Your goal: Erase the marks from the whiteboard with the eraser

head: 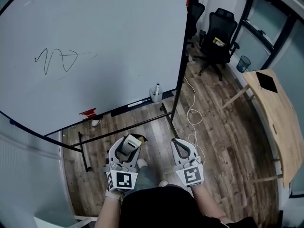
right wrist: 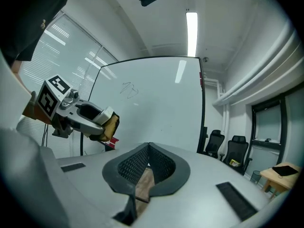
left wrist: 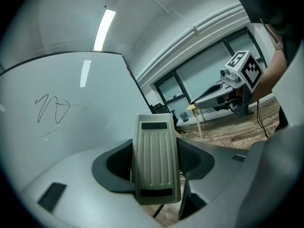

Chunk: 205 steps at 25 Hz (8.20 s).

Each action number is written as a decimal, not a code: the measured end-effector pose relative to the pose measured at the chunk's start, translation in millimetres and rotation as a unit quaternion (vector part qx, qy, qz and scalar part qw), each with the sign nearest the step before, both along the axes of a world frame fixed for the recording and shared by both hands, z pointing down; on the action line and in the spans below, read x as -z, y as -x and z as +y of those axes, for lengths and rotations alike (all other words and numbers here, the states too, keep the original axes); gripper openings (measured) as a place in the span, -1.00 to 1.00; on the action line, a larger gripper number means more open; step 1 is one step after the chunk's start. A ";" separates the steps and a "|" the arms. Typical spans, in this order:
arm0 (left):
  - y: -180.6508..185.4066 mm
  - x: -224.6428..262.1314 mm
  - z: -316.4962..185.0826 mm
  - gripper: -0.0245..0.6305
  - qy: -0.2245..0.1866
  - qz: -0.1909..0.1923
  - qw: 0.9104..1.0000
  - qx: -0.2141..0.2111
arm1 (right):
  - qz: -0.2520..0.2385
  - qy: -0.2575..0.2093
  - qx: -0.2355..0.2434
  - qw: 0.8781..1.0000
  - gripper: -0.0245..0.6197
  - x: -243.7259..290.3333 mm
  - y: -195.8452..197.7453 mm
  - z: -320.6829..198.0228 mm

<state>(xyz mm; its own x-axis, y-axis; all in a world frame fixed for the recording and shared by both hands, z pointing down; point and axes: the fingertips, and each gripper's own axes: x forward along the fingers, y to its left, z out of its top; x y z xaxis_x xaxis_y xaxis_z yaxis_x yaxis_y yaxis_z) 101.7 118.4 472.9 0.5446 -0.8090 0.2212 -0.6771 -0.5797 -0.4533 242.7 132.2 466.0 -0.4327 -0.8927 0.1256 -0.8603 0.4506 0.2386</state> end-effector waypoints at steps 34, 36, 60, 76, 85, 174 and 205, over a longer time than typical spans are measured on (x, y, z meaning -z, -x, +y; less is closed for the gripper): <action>94.8 150.3 -293.3 -0.13 -0.179 0.023 0.973 0.146 | 0.036 -0.035 0.174 0.984 -0.83 37.1 165.4 -298.7; 89.7 166.0 -295.6 -0.13 -0.195 0.015 0.969 0.152 | 0.032 -0.033 0.195 0.980 -0.83 39.7 168.6 -305.6; 81.9 186.7 -315.9 -0.12 -0.263 -0.078 0.949 0.157 | 0.017 -0.043 0.309 0.950 -0.83 50.2 215.2 -312.9; 128.1 150.8 -303.8 -0.12 -0.235 -0.163 0.951 0.114 | 0.001 -0.034 0.247 0.968 -0.83 47.8 266.1 -293.1; 180.6 132.1 -292.8 -0.12 -0.235 -0.197 0.947 0.095 | 0.009 -0.034 0.236 0.971 -0.83 44.1 307.7 -278.5; 365.6 362.9 -260.8 -0.12 -0.333 0.165 0.894 0.251 | 0.017 -0.024 0.372 0.928 -0.83 44.9 371.2 -260.4; 353.6 194.3 -264.9 -0.12 -0.259 0.265 0.877 0.306 | 0.064 0.006 0.417 0.906 -0.83 13.7 322.4 -246.7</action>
